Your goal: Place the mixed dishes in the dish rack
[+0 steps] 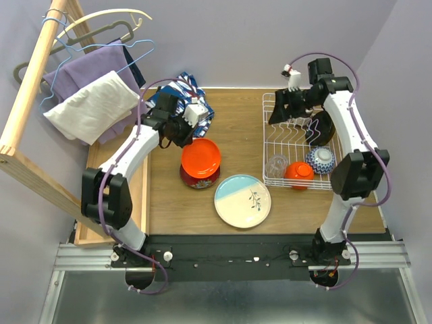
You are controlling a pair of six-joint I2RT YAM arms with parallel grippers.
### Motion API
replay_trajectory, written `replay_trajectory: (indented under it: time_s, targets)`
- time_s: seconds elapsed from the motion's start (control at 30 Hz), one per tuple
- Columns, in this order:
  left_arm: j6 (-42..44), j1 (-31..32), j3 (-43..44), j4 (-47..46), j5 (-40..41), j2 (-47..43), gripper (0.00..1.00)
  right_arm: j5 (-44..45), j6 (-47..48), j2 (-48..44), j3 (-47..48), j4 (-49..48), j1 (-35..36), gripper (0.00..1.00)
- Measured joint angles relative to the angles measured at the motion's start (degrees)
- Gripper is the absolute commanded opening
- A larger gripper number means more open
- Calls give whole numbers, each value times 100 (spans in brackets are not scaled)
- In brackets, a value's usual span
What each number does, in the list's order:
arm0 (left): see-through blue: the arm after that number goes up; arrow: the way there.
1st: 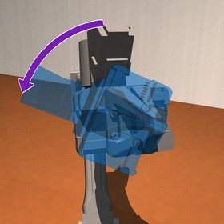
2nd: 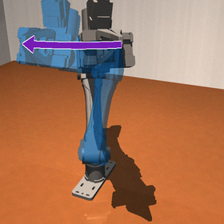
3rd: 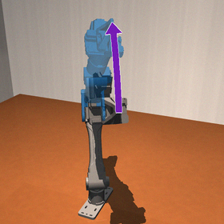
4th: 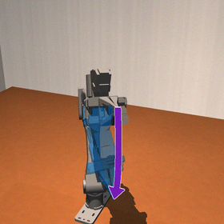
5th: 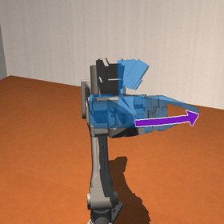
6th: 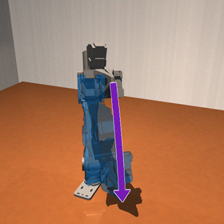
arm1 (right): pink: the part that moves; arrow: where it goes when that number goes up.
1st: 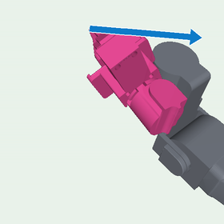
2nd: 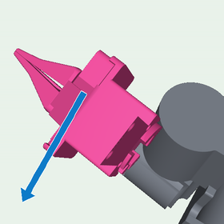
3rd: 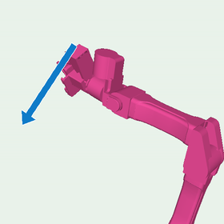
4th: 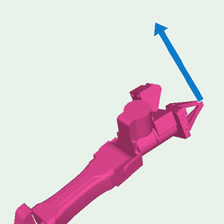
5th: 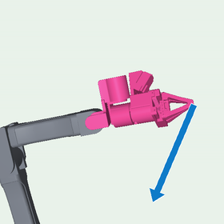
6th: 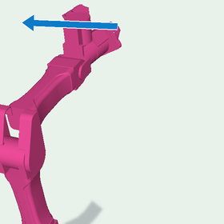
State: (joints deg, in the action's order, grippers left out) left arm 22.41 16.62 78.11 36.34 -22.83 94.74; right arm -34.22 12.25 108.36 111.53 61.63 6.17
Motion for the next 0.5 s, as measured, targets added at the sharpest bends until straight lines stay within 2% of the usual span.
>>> replay_trajectory:
  time_s: [0.03, 0.07, 0.1, 0.27, 0.4, 0.5]
  targets:
    - [72, 13, 0, 20, -111, -173, 0, -315, 205, 140, 197, 122, 31, 80]
    - [114, 28, 0, 37, -177, -238, 0, -699, 457, 337, 468, 299, 98, 86]
    - [166, 37, 0, 66, -256, -341, 0, -966, 627, 498, 686, 387, 164, 100]
    - [310, 120, 20, 240, -579, -592, 0, -1808, 1364, 1235, 1759, 833, 767, 100]
    - [315, 184, 254, 385, -758, -625, 0, -2092, 1803, 1530, 2059, 955, 1364, 100]
    - [280, 212, 590, 422, -916, -627, 0, -2251, 2065, 1687, 2203, 1106, 1690, 97]
